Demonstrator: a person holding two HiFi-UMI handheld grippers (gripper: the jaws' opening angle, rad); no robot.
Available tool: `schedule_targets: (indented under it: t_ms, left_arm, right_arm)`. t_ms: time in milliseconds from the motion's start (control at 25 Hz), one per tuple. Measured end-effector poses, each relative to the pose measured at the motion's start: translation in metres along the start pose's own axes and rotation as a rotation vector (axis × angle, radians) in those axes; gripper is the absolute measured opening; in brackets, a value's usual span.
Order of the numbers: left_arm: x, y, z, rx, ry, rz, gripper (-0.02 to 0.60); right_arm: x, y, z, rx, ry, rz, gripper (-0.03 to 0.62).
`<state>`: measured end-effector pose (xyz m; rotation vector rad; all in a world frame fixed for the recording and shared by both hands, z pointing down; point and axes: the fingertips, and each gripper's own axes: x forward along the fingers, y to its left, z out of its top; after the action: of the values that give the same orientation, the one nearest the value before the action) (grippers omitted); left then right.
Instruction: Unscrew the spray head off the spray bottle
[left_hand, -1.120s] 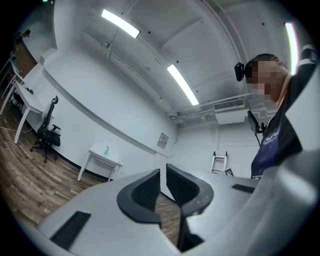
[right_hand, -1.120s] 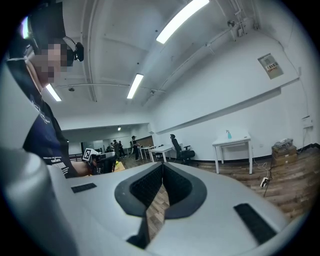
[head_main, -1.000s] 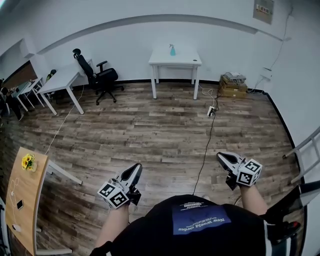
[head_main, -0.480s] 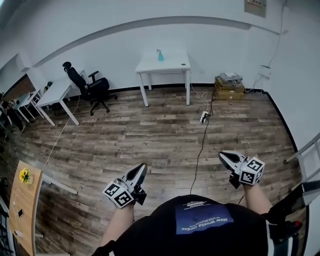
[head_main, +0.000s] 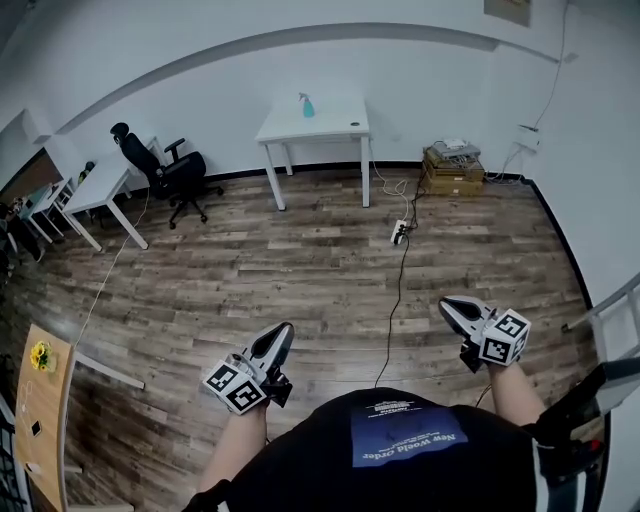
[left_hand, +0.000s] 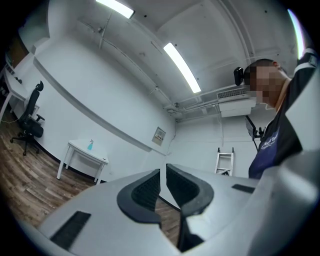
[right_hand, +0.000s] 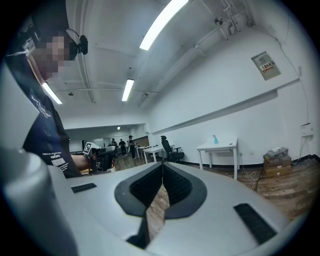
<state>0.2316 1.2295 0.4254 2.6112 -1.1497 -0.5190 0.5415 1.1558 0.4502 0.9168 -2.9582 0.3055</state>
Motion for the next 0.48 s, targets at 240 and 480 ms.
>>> schedule_targets:
  t_ms: [240,480]
  left_arm:
    - [0.005,0.041,0.004,-0.026,-0.011,0.003,0.044]
    - [0.014,0.121,0.029,-0.048,-0.024,-0.054,0.044]
  right_arm:
    - [0.042,-0.013,0.003,0.002,0.017,-0.004,-0.004]
    - [0.106,-0.018,0.008,-0.025,0.043,-0.062,-0.003]
